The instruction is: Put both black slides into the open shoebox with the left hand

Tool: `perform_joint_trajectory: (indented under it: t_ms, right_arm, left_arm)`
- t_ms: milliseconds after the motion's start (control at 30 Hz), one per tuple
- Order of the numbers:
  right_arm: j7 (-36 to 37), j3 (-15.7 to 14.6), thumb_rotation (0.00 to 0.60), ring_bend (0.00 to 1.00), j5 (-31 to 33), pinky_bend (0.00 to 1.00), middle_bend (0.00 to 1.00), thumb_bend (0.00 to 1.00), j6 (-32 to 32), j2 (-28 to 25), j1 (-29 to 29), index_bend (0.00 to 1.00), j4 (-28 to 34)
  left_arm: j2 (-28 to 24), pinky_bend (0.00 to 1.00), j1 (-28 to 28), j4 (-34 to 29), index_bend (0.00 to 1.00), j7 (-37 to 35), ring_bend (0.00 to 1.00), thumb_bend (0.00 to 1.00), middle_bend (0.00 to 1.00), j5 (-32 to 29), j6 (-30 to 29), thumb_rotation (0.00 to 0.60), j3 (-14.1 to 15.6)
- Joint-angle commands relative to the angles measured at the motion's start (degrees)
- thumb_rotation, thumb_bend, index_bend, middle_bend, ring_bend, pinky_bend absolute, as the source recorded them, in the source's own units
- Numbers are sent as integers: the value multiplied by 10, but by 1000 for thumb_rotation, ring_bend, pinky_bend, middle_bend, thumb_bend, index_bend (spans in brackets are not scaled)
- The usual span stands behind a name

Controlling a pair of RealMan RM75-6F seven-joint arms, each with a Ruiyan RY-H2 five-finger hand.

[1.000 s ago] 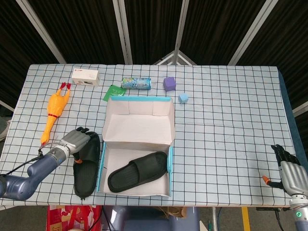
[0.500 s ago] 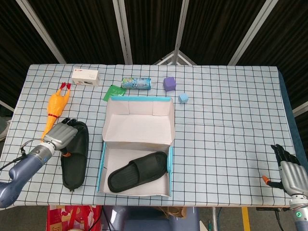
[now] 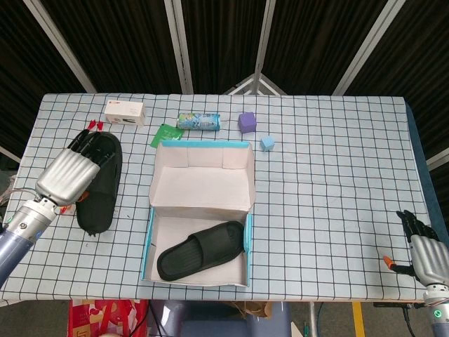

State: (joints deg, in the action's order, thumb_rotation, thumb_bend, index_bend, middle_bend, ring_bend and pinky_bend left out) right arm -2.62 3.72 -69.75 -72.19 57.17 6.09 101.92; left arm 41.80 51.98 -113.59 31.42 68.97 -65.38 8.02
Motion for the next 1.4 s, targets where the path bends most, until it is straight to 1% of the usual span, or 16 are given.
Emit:
perform_joint_trajectory:
  t_ms: [33, 200, 300, 400, 600, 833, 933, 1133, 1233, 1400]
  right_arm:
    - [1, -2, 600, 101, -2, 132, 25, 245, 0, 0, -1, 0, 0]
    - [3, -2, 600, 101, -3, 132, 25, 245, 1, 0, -1, 0, -1]
    - [5, -3, 600, 101, -3, 131, 24, 245, 0, 1, -3, 0, -3]
    - [6, -4, 600, 102, -3, 130, 25, 245, 0, 2, -4, 0, -5]
    - [8, -8, 600, 102, -8, 132, 25, 245, -2, 5, -8, 0, -9]
    - [12, -6, 600, 101, -8, 131, 25, 245, 0, 4, -6, 0, -10]
    - [13, -3, 600, 101, -4, 131, 25, 245, 5, 0, -3, 0, -9]
    - [18, -1, 600, 101, -3, 132, 25, 246, 7, -5, -2, 0, -6]
    - [21, -1, 600, 102, -5, 131, 25, 246, 6, -7, -2, 0, -5]
    - [23, 1, 600, 101, -2, 130, 24, 245, 9, -9, -1, 0, -6]
  left_arm:
    - [-10, 0, -22, -13, 195, 55, 0, 523, 427, 99, -73, 600, -41]
    - [9, 0, -10, -21, 195, 89, 0, 523, 434, 163, -74, 600, -74]
    - [20, 0, 2, -32, 196, 107, 0, 523, 434, 180, -59, 600, -90]
    - [36, 0, 17, -47, 196, 132, 0, 523, 437, 177, -28, 600, -108]
    - [66, 0, 43, -85, 196, 167, 0, 522, 448, 140, 40, 600, -131]
    - [87, 0, 60, -128, 195, 196, 1, 523, 465, 73, 80, 600, -151]
    - [92, 0, 65, -147, 195, 194, 3, 523, 471, 41, 90, 600, -161]
    - [102, 0, 76, -182, 195, 153, 4, 523, 479, -15, 116, 600, -172]
    - [109, 0, 86, -186, 195, 141, 4, 523, 479, -37, 135, 600, -172]
    - [131, 0, 100, -176, 196, 148, 4, 523, 480, -58, 148, 600, -167]
